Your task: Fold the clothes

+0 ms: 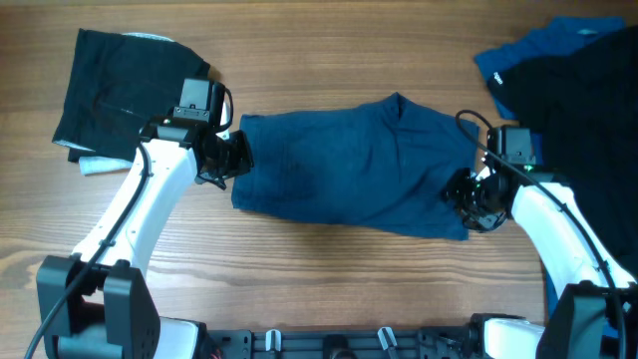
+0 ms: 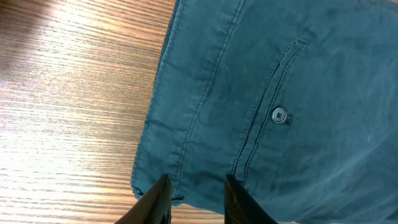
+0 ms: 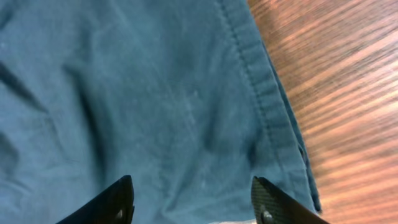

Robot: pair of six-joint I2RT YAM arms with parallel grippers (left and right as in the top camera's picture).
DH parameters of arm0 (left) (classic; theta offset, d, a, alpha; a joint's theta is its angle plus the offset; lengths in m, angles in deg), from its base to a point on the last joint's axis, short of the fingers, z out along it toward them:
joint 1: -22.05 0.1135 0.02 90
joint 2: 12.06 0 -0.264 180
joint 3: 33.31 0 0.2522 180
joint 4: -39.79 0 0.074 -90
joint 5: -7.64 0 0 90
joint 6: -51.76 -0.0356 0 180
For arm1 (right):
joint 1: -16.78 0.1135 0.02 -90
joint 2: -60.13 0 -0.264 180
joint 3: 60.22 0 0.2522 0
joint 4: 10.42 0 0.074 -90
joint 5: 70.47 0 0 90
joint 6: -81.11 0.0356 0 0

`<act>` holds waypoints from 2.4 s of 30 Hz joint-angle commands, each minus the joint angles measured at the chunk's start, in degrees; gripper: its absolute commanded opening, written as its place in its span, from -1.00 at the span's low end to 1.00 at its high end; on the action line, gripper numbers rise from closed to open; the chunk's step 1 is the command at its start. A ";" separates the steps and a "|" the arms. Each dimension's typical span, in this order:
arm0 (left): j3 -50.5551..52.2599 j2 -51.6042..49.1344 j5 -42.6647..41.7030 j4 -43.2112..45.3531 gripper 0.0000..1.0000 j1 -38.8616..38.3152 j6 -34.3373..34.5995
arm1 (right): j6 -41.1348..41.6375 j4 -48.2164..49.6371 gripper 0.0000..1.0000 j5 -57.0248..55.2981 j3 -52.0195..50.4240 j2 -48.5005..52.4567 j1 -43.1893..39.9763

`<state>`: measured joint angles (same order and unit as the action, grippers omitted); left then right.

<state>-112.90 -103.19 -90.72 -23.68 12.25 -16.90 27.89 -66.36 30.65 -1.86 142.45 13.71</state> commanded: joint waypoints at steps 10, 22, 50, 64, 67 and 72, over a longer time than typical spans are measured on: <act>0.24 0.26 0.55 -0.72 -0.32 -0.11 0.13 | 4.09 4.70 0.24 -3.80 -5.49 -0.13 -0.17; 0.24 0.26 0.55 -0.94 -0.24 -0.11 0.13 | 5.60 9.60 -0.12 -6.51 -7.58 0.09 -0.17; 0.24 0.28 3.74 -1.90 0.70 0.26 0.13 | 0.68 7.32 -0.92 -1.53 0.24 0.04 -0.17; 0.35 -0.04 2.43 -6.45 0.86 0.66 2.12 | 0.79 8.44 -0.91 9.81 8.00 0.04 -0.17; 0.35 -0.22 2.40 -8.11 0.85 0.66 3.17 | 0.72 8.55 -0.91 10.75 9.44 0.04 -0.17; 3.41 -0.50 1.77 -7.06 0.74 0.66 5.35 | 0.68 8.74 -0.91 10.29 9.62 0.07 -0.17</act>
<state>-112.55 -103.19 -88.21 -32.03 12.47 -14.69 29.17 -57.77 39.92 6.52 142.52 13.74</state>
